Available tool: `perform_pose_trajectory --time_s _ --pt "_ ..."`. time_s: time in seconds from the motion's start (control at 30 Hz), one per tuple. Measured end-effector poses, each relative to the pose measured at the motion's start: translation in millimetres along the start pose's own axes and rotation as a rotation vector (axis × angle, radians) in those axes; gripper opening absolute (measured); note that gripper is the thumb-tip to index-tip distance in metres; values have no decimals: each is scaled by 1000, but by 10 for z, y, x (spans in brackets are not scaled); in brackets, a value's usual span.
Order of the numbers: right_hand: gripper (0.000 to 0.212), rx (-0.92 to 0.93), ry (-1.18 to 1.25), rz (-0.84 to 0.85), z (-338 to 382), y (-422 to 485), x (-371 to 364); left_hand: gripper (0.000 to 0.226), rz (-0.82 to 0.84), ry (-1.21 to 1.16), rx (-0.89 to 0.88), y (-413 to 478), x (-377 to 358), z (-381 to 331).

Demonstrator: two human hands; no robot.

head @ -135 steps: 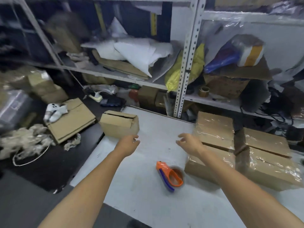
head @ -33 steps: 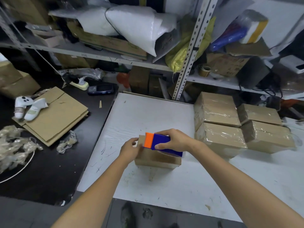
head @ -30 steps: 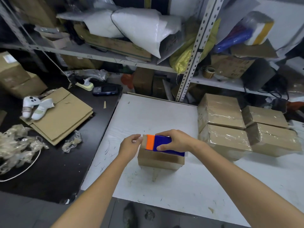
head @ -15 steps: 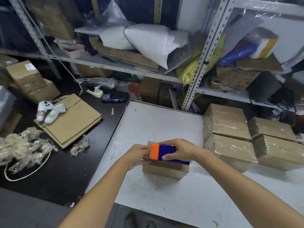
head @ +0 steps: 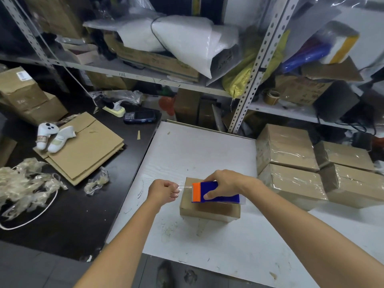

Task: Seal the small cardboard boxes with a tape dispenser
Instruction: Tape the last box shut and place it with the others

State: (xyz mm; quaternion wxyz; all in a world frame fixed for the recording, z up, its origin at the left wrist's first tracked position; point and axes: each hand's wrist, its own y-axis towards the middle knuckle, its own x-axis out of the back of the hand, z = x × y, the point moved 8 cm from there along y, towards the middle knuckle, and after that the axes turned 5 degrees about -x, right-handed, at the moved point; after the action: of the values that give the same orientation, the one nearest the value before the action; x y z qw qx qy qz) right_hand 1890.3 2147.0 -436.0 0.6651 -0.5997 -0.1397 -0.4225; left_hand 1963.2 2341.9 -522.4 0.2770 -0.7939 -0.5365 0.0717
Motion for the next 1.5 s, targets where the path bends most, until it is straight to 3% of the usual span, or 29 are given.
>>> perform_pose_trajectory --time_s 0.17,0.37,0.5,0.67,0.83,1.0,1.2,1.3,1.5 --pt "67 -44 -53 30 80 173 -13 10 -40 20 35 138 -30 144" --pt "65 -65 -64 45 88 267 -1 20 33 85 51 222 -216 285" --pt "64 -63 -64 48 110 278 -10 73 45 150 97 182 -172 332" --pt "65 -58 -68 44 120 271 -5 29 68 81 -37 130 -256 126" --pt "67 -53 -57 37 87 224 28 33 52 120 -100 58 -238 32" --pt "66 -122 29 60 -435 -66 13 25 28 123 -70 43 -251 5" --pt "69 -186 -47 72 -832 -132 -59 31 12 143 -61 16 -283 2" --pt "69 -183 -78 70 -813 -66 -89 39 22 243 -76 10 -343 5" --pt "69 -175 -53 74 -863 -31 -87 86 16 406 -113 -88 -707 -123"
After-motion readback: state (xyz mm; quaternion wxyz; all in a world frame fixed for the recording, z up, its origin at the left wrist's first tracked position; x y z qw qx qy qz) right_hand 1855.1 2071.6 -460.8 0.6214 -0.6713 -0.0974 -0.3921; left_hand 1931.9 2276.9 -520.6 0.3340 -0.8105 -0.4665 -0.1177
